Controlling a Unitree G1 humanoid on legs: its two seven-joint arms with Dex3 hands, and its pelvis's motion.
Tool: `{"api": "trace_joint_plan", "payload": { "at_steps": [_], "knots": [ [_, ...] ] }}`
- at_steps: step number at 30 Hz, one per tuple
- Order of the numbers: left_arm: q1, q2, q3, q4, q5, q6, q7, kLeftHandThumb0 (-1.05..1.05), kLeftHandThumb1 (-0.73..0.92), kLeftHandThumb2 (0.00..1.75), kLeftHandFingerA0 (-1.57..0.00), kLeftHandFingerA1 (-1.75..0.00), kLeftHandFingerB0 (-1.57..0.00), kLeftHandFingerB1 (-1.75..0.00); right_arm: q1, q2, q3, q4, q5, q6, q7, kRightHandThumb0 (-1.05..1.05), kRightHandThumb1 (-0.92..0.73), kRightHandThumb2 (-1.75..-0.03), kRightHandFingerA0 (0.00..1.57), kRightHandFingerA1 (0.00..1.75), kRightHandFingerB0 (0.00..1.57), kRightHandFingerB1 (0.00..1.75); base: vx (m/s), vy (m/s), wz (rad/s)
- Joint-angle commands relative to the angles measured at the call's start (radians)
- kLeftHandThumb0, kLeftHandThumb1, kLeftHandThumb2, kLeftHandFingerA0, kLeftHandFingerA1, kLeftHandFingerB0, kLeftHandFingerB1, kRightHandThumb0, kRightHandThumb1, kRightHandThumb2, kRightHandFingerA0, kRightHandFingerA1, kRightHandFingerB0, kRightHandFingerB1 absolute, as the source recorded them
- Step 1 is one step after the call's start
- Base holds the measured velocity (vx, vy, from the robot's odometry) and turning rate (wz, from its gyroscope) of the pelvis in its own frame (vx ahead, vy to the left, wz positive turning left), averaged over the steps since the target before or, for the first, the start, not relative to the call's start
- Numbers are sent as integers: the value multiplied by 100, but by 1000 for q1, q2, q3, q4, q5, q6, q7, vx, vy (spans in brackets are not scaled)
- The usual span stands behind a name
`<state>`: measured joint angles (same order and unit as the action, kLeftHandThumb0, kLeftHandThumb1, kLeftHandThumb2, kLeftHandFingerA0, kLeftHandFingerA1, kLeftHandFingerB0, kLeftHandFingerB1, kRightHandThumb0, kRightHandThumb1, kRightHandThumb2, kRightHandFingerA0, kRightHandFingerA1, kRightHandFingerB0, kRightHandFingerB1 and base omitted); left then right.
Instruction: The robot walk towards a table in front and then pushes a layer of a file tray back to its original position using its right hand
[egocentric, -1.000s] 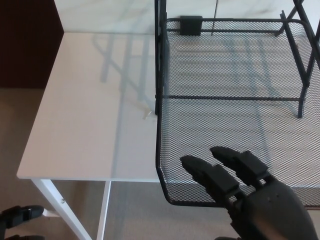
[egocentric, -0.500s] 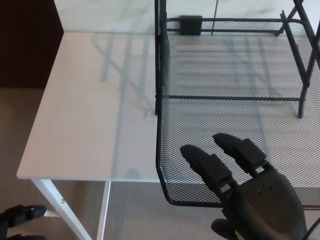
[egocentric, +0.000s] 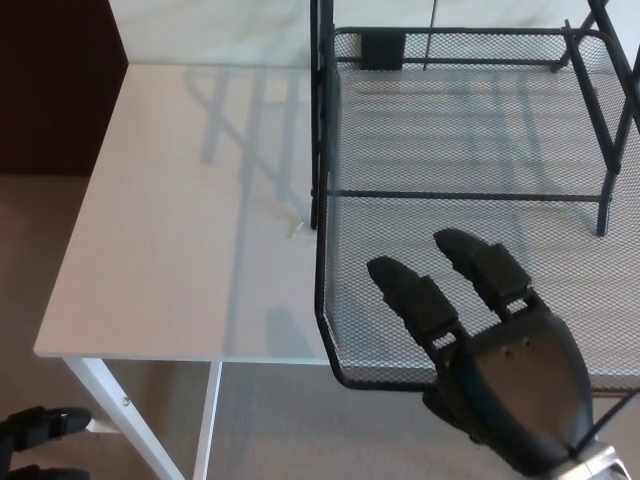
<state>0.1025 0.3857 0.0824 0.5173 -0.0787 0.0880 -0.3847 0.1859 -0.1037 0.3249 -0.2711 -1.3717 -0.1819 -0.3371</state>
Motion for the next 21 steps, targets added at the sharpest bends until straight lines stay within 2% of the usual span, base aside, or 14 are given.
{"api": "trace_joint_plan", "payload": {
  "at_steps": [1, 2, 3, 4, 5, 7, 12, 13, 14, 17, 18, 19, 20, 21],
  "knots": [
    [-1, 26, -7, -18, 12, 9, -25, 2, 65, 58, -52, -48, -36, -39, -48, -12, 15, 42, -21, 83, -40, -44, -32, -63, 11, 45, 18, 38, 0, 0, 0],
    [-2, 27, -9, -14, 13, 3, -26, 1, 46, 88, -47, -62, -25, -51, -60, -13, 17, 56, -15, 89, -42, -43, -32, -63, 9, 44, 19, 38, 0, 0, 0],
    [-4, 28, -11, -6, 17, -5, -25, 1, 46, 88, -47, -62, -25, -51, -74, -14, 20, 71, -6, 95, -43, -43, -32, -63, 9, 44, 19, 38, 0, 0, 0],
    [-4, 27, -10, -9, 13, 1, -27, 2, 48, 89, -47, -63, -25, -51, -84, -16, 21, 80, 0, 100, -39, -41, -33, -51, 11, 39, 23, 31, 0, 0, 0],
    [-5, 26, -9, -10, 7, 4, -32, 2, 49, 89, -46, -62, -25, -51, -95, -19, 23, 88, 2, 107, -38, -43, -32, -63, 7, 43, 18, 38, 0, 0, 0],
    [-8, 28, -9, -8, 6, -5, -40, 3, 48, 89, -45, -62, -24, -51, -108, -25, 27, 99, 8, 114, -42, -43, -32, -63, 6, 43, 19, 38, 0, 0, 0],
    [-10, 32, -22, -33, 24, 2, -23, 2, 47, 88, -46, -62, -25, -51, -165, -31, 33, 129, 21, 131, -71, -45, -32, -62, 14, 42, 22, 37, 0, 0, 0],
    [-13, 30, -21, -27, 25, -3, -19, 4, 66, 58, -55, -49, -37, -39, -176, -31, 36, 130, 22, 135, -68, -45, -32, -62, 15, 40, 23, 37, 0, 0, 0],
    [-23, 32, -24, -5, 26, -13, -26, 2, 47, 88, -47, -63, -25, -51, -195, -29, 38, 138, 19, 142, -69, -45, -32, -63, 14, 41, 22, 37, 0, 0, 0],
    [-23, 31, -22, 5, 22, -23, -28, 3, 47, 88, -47, -63, -25, -51, -214, -37, 45, 147, 24, 151, -67, -45, -32, -63, 13, 40, 19, 37, 0, 0, 0],
    [-17, 32, -25, -8, 26, -16, -24, 3, 66, 58, -55, -49, -37, -39, -221, -39, 46, 150, 25, 154, -61, -45, -33, -62, 13, 40, 18, 36, 0, 0, 0],
    [-12, 32, -24, -17, 24, -12, -24, 2, 48, 89, -47, -62, -24, -51, -230, -41, 47, 156, 26, 159, -55, -45, -33, -62, 14, 39, 19, 36, 0, 0, 0],
    [-10, 32, -25, -19, 26, -17, -23, 3, 66, 57, -56, -49, -37, -39, -246, -40, 50, 168, 27, 166, -51, -22, -10, -74, 8, 53, 8, 50, 0, 0, 0],
    [-10, 32, -26, -19, 28, -19, -23, 3, 66, 57, -56, -49, -37, -39, -252, -40, 51, 172, 27, 170, -51, -22, -10, -74, 8, 53, 8, 50, 0, 0, 0]
  ]
}}
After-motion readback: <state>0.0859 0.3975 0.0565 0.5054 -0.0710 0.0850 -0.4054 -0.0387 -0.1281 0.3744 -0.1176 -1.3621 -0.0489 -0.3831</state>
